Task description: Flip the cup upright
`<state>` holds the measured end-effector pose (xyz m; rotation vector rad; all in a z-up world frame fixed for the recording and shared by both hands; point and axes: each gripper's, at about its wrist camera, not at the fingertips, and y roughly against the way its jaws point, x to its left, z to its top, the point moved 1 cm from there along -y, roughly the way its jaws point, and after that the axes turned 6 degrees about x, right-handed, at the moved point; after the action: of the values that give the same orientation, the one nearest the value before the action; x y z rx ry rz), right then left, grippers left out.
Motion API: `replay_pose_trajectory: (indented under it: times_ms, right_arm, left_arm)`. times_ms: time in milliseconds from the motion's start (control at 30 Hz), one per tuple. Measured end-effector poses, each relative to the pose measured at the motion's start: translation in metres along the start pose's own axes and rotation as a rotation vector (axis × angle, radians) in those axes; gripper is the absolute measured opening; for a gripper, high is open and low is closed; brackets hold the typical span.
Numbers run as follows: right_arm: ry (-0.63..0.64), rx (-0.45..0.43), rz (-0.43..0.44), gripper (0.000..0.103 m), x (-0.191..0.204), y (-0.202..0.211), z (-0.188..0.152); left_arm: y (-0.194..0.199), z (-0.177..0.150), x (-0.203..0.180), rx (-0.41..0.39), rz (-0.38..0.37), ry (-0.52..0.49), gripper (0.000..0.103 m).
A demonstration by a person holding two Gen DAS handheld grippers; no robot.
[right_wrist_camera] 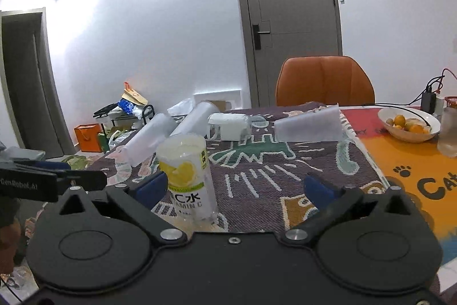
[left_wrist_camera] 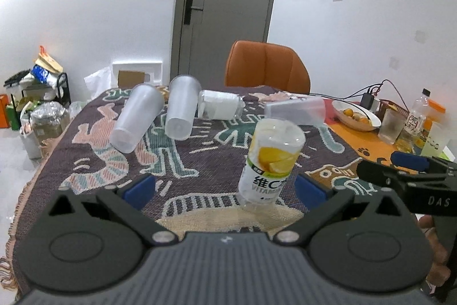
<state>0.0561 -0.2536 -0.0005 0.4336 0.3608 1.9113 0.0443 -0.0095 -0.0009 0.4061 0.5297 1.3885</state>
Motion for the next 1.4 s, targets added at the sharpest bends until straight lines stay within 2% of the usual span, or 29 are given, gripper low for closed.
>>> replay_pose_trajectory:
  times_ms: [400,600,733,900,1400]
  right_arm:
    - [0.002,-0.005,-0.005,0.103,-0.003,0.022,-0.012]
    - [0.001,0.011,-0.008,0.103,-0.009,0.032,-0.023]
    - [0.005,0.013,-0.019,0.103,-0.011,0.038,-0.028]
    - [-0.029,0.026,0.018,0.103,-0.012,0.042,-0.034]
    - [-0.027,0.094,0.051,0.103,-0.01,0.031,-0.045]
  left_arm:
    - [0.028,-0.021,-0.002,-0.037,0.024,-0.028,0.103]
    - [0.04,-0.032,0.003,-0.06,0.02,-0.011,0.103]
    - [0.045,-0.04,0.007,-0.052,0.019,-0.01,0.103]
    - [0.048,-0.044,0.009,-0.038,0.021,-0.008,0.103]
    - [0.041,-0.053,0.009,0.016,0.062,-0.012,0.103]
